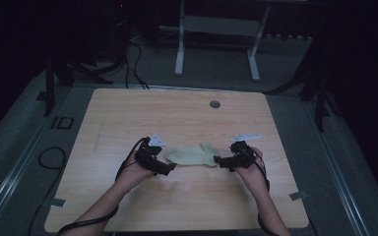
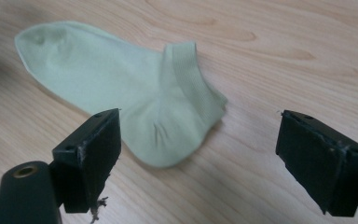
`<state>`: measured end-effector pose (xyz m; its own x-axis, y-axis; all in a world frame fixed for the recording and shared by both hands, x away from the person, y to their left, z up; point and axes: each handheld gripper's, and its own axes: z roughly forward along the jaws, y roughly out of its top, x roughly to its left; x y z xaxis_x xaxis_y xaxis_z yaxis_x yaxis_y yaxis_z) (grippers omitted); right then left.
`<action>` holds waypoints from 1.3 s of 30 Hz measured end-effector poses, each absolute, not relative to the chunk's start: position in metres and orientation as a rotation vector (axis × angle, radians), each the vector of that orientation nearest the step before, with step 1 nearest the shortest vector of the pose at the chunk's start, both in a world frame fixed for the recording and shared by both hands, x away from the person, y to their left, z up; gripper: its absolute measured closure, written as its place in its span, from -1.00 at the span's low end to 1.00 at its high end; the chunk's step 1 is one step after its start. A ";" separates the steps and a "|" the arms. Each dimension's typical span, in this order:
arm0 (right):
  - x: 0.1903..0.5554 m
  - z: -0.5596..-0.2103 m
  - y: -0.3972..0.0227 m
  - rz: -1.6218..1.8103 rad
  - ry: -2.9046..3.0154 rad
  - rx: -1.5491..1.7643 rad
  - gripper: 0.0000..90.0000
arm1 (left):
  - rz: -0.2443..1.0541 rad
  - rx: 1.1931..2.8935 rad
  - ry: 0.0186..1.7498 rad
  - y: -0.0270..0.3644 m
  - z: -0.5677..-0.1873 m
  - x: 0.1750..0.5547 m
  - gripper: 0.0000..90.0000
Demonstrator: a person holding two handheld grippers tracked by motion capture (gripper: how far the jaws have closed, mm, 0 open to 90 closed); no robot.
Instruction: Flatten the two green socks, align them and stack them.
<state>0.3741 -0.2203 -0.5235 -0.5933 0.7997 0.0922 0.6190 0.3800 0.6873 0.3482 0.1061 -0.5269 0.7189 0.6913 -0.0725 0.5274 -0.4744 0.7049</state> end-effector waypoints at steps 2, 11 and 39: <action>0.373 -0.524 -0.223 1.017 2.382 1.263 -0.69 | 0.278 2.193 0.929 0.110 -0.528 0.347 -0.87; 0.363 -0.527 -0.243 1.015 2.347 1.293 -0.72 | 0.295 2.148 0.957 0.133 -0.535 0.335 -0.87; 0.321 -0.545 -0.319 0.974 2.234 1.412 -0.73 | 0.331 2.062 1.108 0.197 -0.561 0.291 -0.87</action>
